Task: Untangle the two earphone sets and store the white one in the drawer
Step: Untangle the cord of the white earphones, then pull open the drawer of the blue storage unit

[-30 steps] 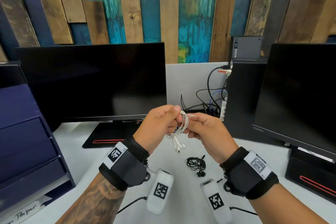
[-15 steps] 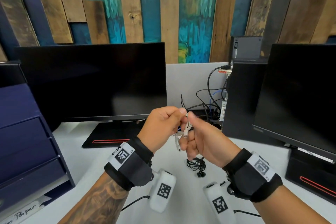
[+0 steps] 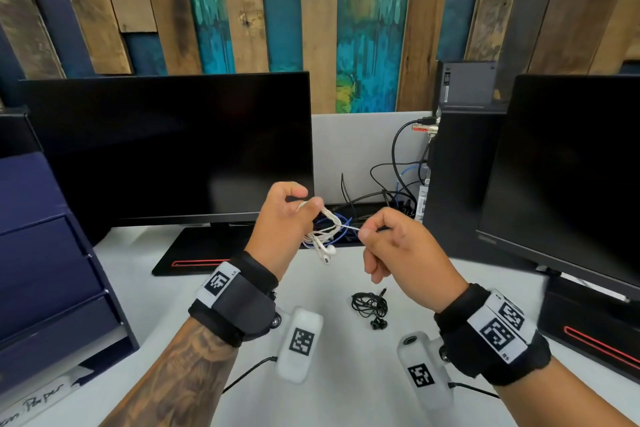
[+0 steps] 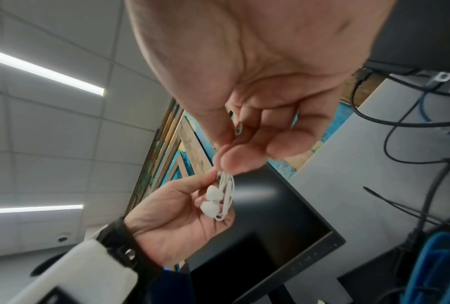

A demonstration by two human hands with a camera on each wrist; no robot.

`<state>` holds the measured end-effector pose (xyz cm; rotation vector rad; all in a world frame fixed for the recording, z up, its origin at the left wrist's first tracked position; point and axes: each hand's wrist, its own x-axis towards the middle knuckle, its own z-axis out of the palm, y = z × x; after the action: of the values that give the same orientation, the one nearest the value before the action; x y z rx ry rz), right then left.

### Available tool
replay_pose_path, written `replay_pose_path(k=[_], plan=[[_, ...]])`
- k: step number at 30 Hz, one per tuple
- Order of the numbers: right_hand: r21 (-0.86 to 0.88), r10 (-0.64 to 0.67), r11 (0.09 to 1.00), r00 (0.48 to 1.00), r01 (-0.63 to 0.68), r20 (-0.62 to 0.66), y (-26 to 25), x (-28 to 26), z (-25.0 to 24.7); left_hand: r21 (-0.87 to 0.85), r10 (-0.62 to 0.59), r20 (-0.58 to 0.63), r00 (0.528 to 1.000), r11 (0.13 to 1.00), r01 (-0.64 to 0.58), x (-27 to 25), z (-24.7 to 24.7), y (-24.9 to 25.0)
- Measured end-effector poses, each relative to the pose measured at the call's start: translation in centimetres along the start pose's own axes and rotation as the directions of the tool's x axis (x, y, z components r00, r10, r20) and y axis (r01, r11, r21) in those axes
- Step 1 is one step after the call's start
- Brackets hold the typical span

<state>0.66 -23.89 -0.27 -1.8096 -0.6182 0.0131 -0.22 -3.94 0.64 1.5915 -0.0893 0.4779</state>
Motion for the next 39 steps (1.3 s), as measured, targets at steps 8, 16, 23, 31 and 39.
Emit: replay_pose_path(k=[8, 16, 23, 31, 39], plan=[[-0.239, -0.027, 0.97, 0.999, 0.033, 0.03, 4.5, -0.8, -0.4, -0.063, -0.238, 0.021, 0.971, 0.969, 0.239, 0.6, 0.8, -4.1], [-0.274, 0.203, 0.947, 0.973, -0.166, 0.114, 8.9, -0.6, -0.1, 0.094, -0.493, 0.124, 0.861, 0.87, 0.484, 0.5, 2.2, -9.4], [-0.377, 0.296, 0.912, 0.898, -0.163, 0.326, 11.7, 0.3, 2.1, 0.398, -0.589, 0.104, 0.801, 0.763, 0.509, 0.7, 1.0, -13.1], [-0.497, 0.39, 0.852, 0.832, -0.164, 0.394, 11.6, 1.9, 3.7, 0.639, -0.506, 0.062, 0.86, 0.683, 0.355, 1.1, -0.3, -15.0], [-0.545, 0.427, 0.818, 0.831, -0.187, 0.356, 9.9, 1.0, 3.4, 0.674, -0.531, 0.051, 0.846, 0.644, 0.363, 0.9, -1.5, -14.8]])
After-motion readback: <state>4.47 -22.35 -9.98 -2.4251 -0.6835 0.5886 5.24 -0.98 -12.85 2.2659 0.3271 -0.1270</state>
